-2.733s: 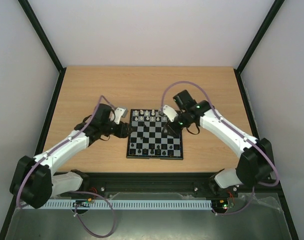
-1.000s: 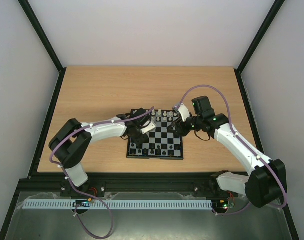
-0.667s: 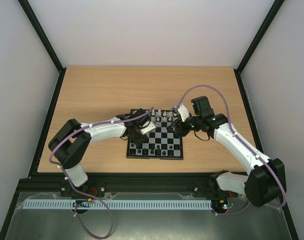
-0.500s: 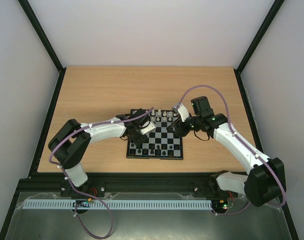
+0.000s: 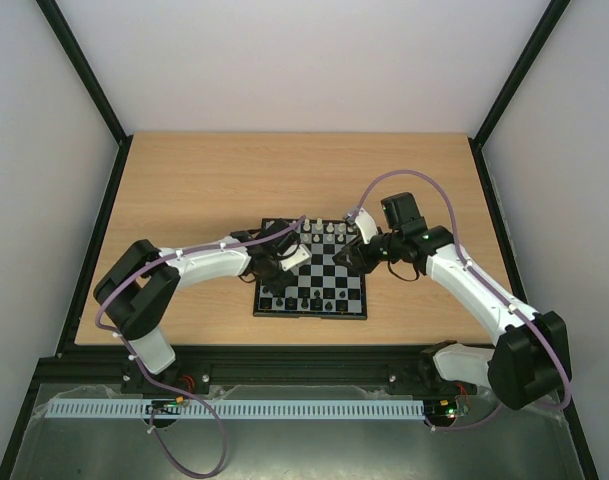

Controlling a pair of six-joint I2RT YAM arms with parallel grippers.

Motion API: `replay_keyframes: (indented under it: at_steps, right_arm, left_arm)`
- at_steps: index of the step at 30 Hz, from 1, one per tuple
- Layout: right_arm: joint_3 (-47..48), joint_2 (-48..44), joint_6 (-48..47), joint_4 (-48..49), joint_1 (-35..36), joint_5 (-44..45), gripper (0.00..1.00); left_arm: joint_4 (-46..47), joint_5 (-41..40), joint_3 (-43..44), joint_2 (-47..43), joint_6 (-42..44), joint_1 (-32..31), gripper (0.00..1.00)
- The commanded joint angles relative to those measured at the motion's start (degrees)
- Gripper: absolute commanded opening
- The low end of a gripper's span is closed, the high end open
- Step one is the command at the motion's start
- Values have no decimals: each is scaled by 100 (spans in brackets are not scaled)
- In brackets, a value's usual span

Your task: Set up the chess pieces on the board

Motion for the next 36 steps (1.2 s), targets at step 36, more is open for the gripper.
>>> replay_keyframes:
  at_steps: [36]
  right_arm:
    - [2057,3044,855,-1450,243,-3311,30]
  left_arm:
    - [1825,1289,-962,-2414,-119,-38,21]
